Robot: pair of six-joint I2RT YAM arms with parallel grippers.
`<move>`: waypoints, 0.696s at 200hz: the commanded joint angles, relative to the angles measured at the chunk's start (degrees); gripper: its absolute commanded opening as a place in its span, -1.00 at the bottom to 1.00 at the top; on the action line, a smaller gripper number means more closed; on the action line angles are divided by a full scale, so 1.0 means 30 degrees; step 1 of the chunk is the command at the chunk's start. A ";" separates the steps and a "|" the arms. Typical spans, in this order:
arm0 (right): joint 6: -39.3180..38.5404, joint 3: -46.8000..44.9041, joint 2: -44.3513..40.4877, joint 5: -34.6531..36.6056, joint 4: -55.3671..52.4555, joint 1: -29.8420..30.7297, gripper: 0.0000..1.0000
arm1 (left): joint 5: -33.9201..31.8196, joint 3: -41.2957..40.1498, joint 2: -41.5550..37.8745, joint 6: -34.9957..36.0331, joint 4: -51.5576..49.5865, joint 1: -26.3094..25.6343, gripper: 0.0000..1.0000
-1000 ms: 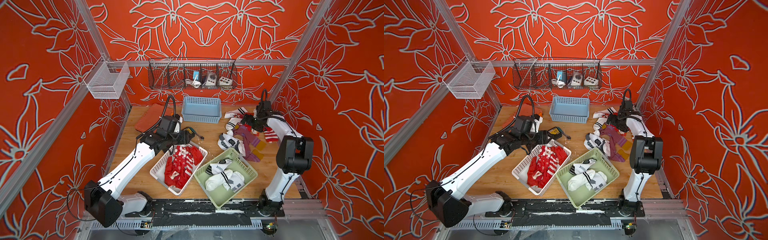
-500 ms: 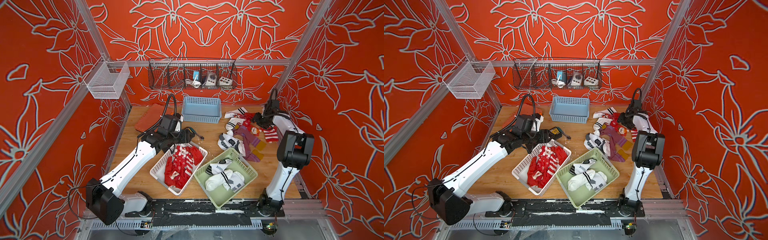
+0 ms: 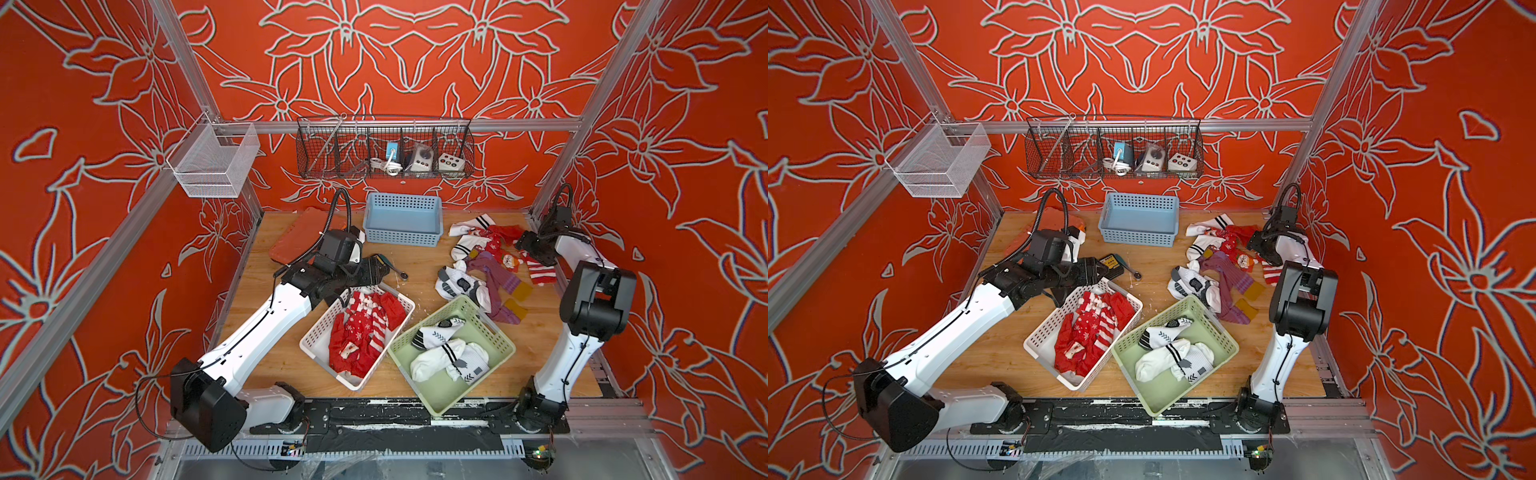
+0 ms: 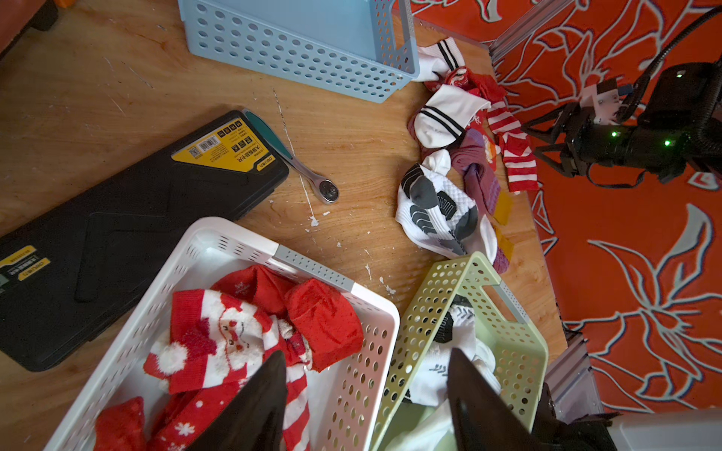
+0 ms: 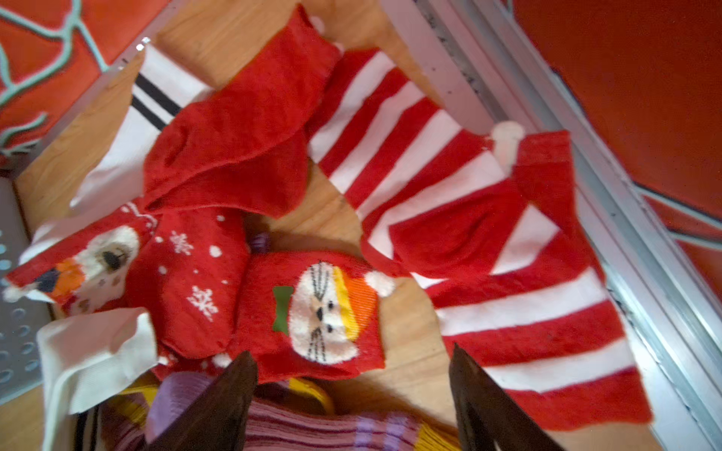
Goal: Sort the socks into the basket by color
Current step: Pick up the sock from the center of the board.
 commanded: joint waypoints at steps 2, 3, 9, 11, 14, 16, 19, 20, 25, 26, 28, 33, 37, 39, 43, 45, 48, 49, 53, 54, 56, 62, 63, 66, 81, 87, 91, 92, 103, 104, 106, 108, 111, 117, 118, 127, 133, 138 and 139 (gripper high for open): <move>0.0265 -0.0136 -0.0270 0.1026 -0.0156 -0.0606 0.67 | 0.0082 -0.0236 -0.0172 -0.0157 0.0470 0.0060 0.27; 0.0265 -0.0102 -0.0254 0.1046 -0.0198 -0.0638 0.67 | 0.0083 -0.0236 -0.0173 -0.0157 0.0466 0.0060 0.27; 0.0223 0.0002 -0.0159 0.1169 -0.0387 -0.0698 0.69 | 0.0079 -0.0236 -0.0145 -0.0071 0.0408 0.0060 0.27; 0.0211 0.0016 -0.0115 0.1208 -0.0453 -0.0735 0.70 | 0.0082 -0.0243 -0.0146 -0.0047 0.0391 0.0060 0.27; 0.0185 0.0050 -0.0119 0.1277 -0.0487 -0.0776 0.70 | 0.0083 -0.0237 -0.0146 -0.0015 0.0377 0.0060 0.27; 0.0165 0.0058 -0.0097 0.1352 -0.0500 -0.0784 0.71 | 0.0083 -0.0236 -0.0146 0.0025 0.0353 0.0060 0.27; 0.0136 0.0066 -0.0073 0.1474 -0.0551 -0.0800 0.71 | 0.0079 -0.0236 -0.0131 0.0042 0.0332 0.0060 0.27; 0.0127 0.0087 -0.0082 0.1519 -0.0572 -0.0793 0.71 | 0.0081 -0.0236 -0.0109 0.0045 0.0324 0.0074 0.27; 0.0094 0.0095 -0.0062 0.1867 -0.0709 -0.0818 0.72 | 0.0083 -0.0243 -0.0117 0.0119 0.0291 0.0060 0.28; 0.0077 0.0102 -0.0047 0.1935 -0.0768 -0.0817 0.72 | 0.0083 -0.0240 -0.0117 0.0127 0.0289 0.0060 0.27; 0.0043 0.0129 -0.0006 0.2103 -0.0870 -0.0801 0.72 | 0.0083 -0.0237 -0.0095 0.0119 0.0272 0.0060 0.28; 0.0052 0.0153 0.0040 0.2487 -0.1080 -0.0841 0.72 | 0.0083 -0.0236 -0.0073 0.0159 0.0258 0.0060 0.28; 0.0060 0.0181 0.0101 0.2725 -0.1263 -0.0872 0.72 | 0.0081 -0.0236 -0.0046 0.0163 0.0257 0.0060 0.28; 0.0060 0.0200 0.0126 0.2842 -0.1368 -0.0895 0.72 | 0.0075 -0.0236 -0.0055 0.0165 0.0257 0.0060 0.28; 0.0060 0.0201 0.0191 0.2983 -0.1514 -0.0910 0.72 | 0.0082 -0.0236 -0.0053 0.0213 0.0283 0.0074 0.28; 0.0068 0.0198 0.0214 0.3039 -0.1562 -0.0920 0.72 | 0.0083 -0.0236 -0.0049 0.0221 0.0286 0.0063 0.28; 0.0087 0.0197 0.0259 0.3121 -0.1632 -0.0942 0.73 | 0.0061 -0.0236 -0.0031 0.0246 0.0301 0.0060 0.28; 0.0088 0.0182 0.0275 0.3162 -0.1654 -0.0937 0.73 | 0.0072 -0.0221 -0.0030 0.0235 0.0309 0.0060 0.28; 0.0075 0.0178 0.0319 0.3291 -0.1751 -0.0984 0.73 | 0.0058 -0.0208 -0.0007 0.0269 0.0315 0.0065 0.28; 0.0082 0.0173 0.0334 0.3335 -0.1772 -0.0988 0.73 | 0.0056 -0.0207 -0.0003 0.0290 0.0316 0.0077 0.28; 0.0080 0.0147 0.0360 0.3427 -0.1832 -0.0983 0.73 | 0.0054 -0.0207 0.0014 0.0285 0.0316 0.0071 0.28; 0.0056 0.0113 0.0429 0.3625 -0.1946 -0.1013 0.71 | 0.0079 -0.0152 0.0056 0.0353 0.0338 0.0089 0.28; 0.0058 0.0096 0.0447 0.3678 -0.1957 -0.1017 0.71 | 0.0066 -0.0136 0.0072 0.0362 0.0342 0.0074 0.28; 0.0031 0.0071 0.0479 0.3761 -0.1989 -0.1013 0.71 | 0.0081 -0.0106 0.0116 0.0395 0.0345 0.0087 0.28; 0.0009 -0.0066 0.0634 0.4303 -0.2086 -0.1019 0.69 | 0.0147 0.0103 0.0355 0.0570 0.0345 0.0089 0.28; -0.0027 -0.0144 0.0721 0.4410 -0.2087 -0.1034 0.69 | 0.0240 0.0208 0.0450 0.0669 0.0316 0.0088 0.28; -0.0055 -0.0152 0.0806 0.4476 -0.2123 -0.1060 0.68 | 0.0298 0.0293 0.0521 0.0708 0.0316 0.0089 0.28; -0.0056 -0.0153 0.0841 0.4485 -0.2134 -0.1069 0.68 | 0.0307 0.0307 0.0539 0.0715 0.0316 0.0089 0.28; -0.0119 -0.0178 0.1034 0.4682 -0.2202 -0.1107 0.67 | 0.0372 0.0501 0.0763 0.0834 0.0237 0.0089 0.28; -0.0117 -0.0181 0.1043 0.4690 -0.2203 -0.1108 0.67 | 0.0359 0.0513 0.0777 0.0837 0.0218 0.0089 0.28; -0.0116 -0.0213 0.1072 0.4725 -0.2181 -0.1123 0.67 | 0.0379 0.0545 0.0803 0.0861 0.0226 0.0089 0.28; -0.0130 -0.0250 0.1101 0.4734 -0.2154 -0.1134 0.67 | 0.0384 0.0567 0.0845 0.0867 0.0227 0.0089 0.28; -0.0158 -0.0295 0.1150 0.4732 -0.2102 -0.1130 0.67 | 0.0399 0.0604 0.0875 0.0905 0.0228 0.0089 0.28; -0.0201 -0.0407 0.1245 0.4758 -0.2004 -0.1163 0.66 | 0.0405 0.0667 0.0951 0.0932 0.0213 0.0089 0.28; -0.0202 -0.0413 0.1266 0.4742 -0.1987 -0.1165 0.66 | 0.0405 0.0684 0.0959 0.0944 0.0206 0.0089 0.28; -0.0232 -0.0442 0.1495 0.4684 -0.1947 -0.1244 0.64 | 0.0405 0.0752 0.1024 0.0955 0.0208 0.0089 0.28; -0.0261 -0.0476 0.1614 0.4475 -0.1886 -0.1297 0.61 | 0.0401 0.0786 0.1077 0.0959 0.0213 0.0089 0.28; -0.0306 -0.0499 0.1717 0.4335 -0.1803 -0.1308 0.57 | 0.0405 0.0811 0.1113 0.0958 0.0199 0.0089 0.28; -0.0313 -0.0503 0.1736 0.4296 -0.1784 -0.1311 0.57 | 0.0405 0.0815 0.1114 0.0972 0.0199 0.0089 0.28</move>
